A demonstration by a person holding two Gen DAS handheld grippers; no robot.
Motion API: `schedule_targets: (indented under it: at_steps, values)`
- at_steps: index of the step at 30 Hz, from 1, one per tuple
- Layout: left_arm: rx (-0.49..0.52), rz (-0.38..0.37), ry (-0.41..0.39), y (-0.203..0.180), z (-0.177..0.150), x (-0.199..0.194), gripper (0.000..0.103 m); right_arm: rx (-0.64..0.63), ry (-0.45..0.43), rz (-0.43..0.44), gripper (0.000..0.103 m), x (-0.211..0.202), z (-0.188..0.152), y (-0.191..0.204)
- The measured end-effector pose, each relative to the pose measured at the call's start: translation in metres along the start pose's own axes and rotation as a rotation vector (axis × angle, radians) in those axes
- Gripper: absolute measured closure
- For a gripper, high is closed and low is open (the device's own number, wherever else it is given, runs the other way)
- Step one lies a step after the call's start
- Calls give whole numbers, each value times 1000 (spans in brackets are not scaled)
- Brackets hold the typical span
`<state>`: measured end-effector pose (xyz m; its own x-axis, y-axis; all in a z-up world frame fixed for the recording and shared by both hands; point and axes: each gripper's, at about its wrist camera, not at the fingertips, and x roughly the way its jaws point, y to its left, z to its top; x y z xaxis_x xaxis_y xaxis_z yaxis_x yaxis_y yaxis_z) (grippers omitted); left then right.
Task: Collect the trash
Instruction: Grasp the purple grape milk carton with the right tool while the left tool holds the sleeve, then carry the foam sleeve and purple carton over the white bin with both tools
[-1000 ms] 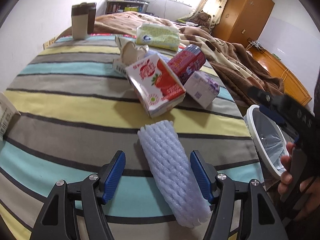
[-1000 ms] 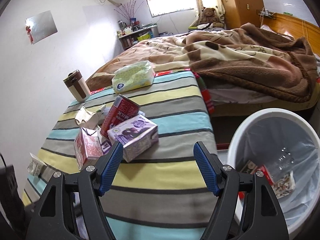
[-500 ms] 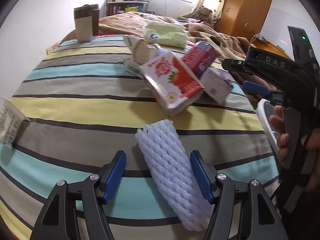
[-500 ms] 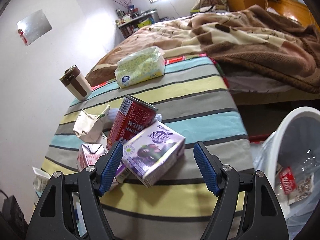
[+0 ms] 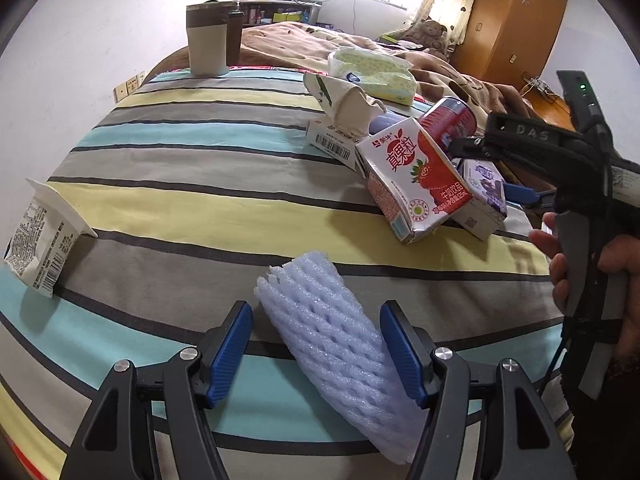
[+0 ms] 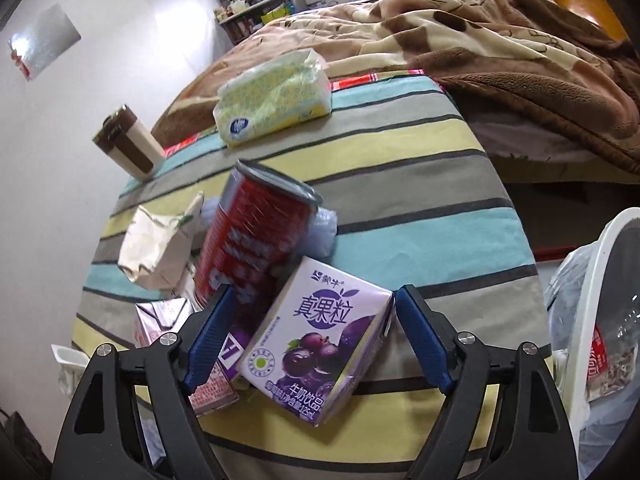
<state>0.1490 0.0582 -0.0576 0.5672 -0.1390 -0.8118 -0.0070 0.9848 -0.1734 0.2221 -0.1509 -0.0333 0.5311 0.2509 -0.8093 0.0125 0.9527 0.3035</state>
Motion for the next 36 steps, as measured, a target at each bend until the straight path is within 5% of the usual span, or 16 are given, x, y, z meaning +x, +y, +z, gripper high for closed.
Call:
schedule_targets:
  at_steps: [21,26,36]
  values:
    - [-67,6,14,14,-11,-13,36,-138,-11,-84,21,-21,-29,-20]
    - [-83,2,8,10,-14,-14,37,-172,-39,-104,38,-29,-35,-19]
    - [-79,-42,8,3,-15,-15,64,-162,-107,-46,44,-47,-45,-24]
